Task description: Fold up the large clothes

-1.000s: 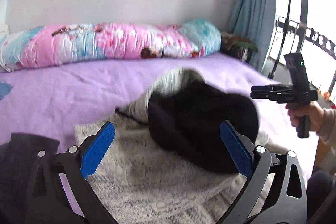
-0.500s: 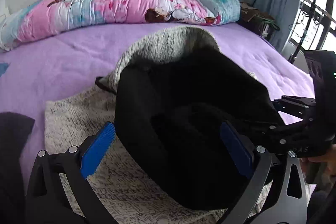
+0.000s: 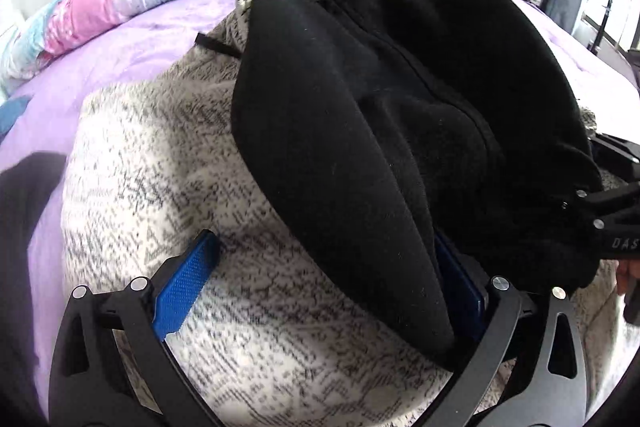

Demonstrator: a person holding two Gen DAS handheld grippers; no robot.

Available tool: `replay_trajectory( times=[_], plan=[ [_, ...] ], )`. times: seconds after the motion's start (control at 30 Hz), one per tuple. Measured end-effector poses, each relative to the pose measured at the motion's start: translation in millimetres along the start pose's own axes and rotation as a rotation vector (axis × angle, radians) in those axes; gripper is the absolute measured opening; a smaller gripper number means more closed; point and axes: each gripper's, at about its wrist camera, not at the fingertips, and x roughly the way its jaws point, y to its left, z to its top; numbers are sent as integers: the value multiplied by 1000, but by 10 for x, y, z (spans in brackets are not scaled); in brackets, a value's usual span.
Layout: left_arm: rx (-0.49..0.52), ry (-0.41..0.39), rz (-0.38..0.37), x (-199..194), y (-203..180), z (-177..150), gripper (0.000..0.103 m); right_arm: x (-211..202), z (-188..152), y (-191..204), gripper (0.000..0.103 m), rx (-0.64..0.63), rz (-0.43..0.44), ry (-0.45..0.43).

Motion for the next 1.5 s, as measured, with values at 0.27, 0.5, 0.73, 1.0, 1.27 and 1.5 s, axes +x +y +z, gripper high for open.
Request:
replay_trajectory(
  times=[0.27,0.5,0.73,1.0,1.27,1.5],
  plan=[
    [-53,-145,-67,-652,252,305,97,-846,561,-162,94,-5,118,-179],
    [-70,-262,-92,-915,467,1039,97,-1001,1615,-524,95,149,134,-264],
    [-281,-201,-81,-521,618,1925,97,-424,2368,-584,95,235,41,-171],
    [-506,0,-179,231,871,2004,97,247,2329,-443,95,204,18,4],
    [-311,80,-71,410,642,1366,97,549,1548,-408,95,83,-4,179],
    [-199,39,36,396,542,1070,98,-152,1646,-454,95,67,61,17]
  ],
)
